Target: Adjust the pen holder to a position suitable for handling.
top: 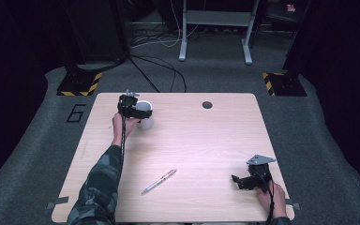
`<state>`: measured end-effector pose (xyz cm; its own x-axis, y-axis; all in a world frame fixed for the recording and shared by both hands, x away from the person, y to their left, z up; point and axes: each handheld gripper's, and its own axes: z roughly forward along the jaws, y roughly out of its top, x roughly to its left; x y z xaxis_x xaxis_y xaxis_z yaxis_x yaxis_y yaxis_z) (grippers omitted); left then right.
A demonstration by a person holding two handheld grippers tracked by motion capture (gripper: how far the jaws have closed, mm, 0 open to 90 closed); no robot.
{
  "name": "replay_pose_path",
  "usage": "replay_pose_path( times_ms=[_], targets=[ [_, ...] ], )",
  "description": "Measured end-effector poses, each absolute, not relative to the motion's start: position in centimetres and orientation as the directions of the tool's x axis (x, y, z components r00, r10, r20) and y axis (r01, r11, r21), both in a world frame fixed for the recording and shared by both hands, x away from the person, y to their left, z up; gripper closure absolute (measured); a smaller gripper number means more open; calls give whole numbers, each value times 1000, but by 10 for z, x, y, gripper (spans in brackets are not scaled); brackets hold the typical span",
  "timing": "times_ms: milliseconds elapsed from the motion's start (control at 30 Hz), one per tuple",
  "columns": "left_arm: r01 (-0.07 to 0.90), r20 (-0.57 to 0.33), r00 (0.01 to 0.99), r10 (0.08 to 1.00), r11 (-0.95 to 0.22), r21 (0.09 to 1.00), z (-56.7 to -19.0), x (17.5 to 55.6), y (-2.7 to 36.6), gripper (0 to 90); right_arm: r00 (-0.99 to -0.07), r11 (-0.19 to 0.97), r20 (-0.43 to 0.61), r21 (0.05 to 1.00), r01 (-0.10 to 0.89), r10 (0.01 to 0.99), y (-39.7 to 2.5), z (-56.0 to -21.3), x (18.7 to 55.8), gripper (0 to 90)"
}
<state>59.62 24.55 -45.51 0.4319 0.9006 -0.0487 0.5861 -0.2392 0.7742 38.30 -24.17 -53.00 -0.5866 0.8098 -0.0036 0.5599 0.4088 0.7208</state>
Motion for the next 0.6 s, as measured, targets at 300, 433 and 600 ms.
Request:
replay_pose_path(
  times_ms=[300, 433, 600],
  targets=[
    [598, -1, 450, 893, -301, 743, -467, 602, 243, 58, -594, 422, -8, 711, 562, 804, -243, -529, 383, 0],
    [595, 0, 446, 895, -297, 747, -467, 601, 243, 65, -585, 407, -2, 721, 562, 811, -242, -530, 383, 0],
    [590, 3, 449, 894, -299, 750, -467, 600, 243, 68, -590, 414, -8, 721, 556, 807, -242, -530, 383, 0]
  ],
)
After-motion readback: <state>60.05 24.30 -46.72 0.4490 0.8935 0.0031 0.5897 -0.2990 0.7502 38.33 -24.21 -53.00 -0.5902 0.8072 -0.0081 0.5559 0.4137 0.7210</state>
